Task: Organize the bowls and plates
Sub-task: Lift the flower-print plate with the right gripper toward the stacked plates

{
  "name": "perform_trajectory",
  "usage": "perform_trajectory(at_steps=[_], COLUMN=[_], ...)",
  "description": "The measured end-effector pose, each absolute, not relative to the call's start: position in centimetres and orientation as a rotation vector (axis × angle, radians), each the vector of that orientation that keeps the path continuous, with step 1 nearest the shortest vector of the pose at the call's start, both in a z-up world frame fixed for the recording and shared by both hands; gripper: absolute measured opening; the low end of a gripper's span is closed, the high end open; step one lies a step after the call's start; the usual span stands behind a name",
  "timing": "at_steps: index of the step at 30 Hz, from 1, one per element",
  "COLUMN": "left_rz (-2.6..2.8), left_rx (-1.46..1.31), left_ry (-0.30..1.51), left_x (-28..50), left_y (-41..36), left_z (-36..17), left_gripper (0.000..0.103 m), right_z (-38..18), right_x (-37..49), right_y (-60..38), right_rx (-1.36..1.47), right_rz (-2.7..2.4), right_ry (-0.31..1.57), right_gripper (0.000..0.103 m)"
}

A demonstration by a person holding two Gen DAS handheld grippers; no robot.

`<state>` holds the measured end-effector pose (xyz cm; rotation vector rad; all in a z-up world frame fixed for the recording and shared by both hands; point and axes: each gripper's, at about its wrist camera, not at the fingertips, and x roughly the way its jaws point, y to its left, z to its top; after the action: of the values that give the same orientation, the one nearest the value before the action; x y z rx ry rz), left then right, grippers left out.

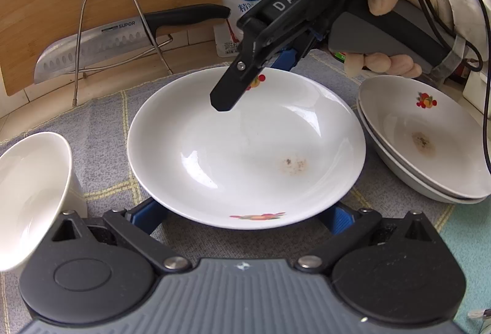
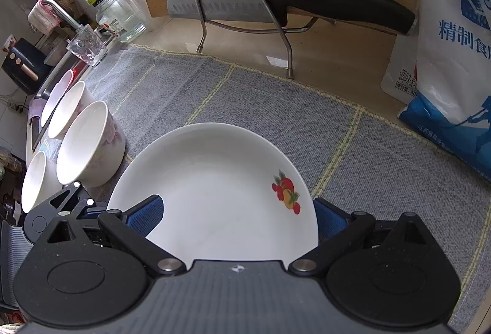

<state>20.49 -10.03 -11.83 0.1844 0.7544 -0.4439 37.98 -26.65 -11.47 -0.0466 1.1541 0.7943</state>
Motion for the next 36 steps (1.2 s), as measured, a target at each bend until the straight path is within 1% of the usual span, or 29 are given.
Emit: perform_trajectory(at_steps=[6, 25, 36], left_rz=[-0.456, -0.462, -0.464], left_rx=[0.191, 0.209, 0.214], left_ry=[0.749, 0.743, 0.751], left_x=[20.5, 20.1, 19.6], left_y=[-10.0, -10.3, -10.1], left_z=[-11.8, -11.7, -10.8], left_gripper=[0.102, 0.102, 0.101], right_z=[-11.4, -11.3, -10.2], right_x=[37.6, 38.1, 37.1], right_y=[-26.1, -26.8, -26.8], right_rx=[-0.08, -0.046, -0.035], right_rz=[0.82, 0.901, 0.906], right_ry=[1.169, 1.186, 1.171], right_gripper=[0.103, 0.103, 0.103])
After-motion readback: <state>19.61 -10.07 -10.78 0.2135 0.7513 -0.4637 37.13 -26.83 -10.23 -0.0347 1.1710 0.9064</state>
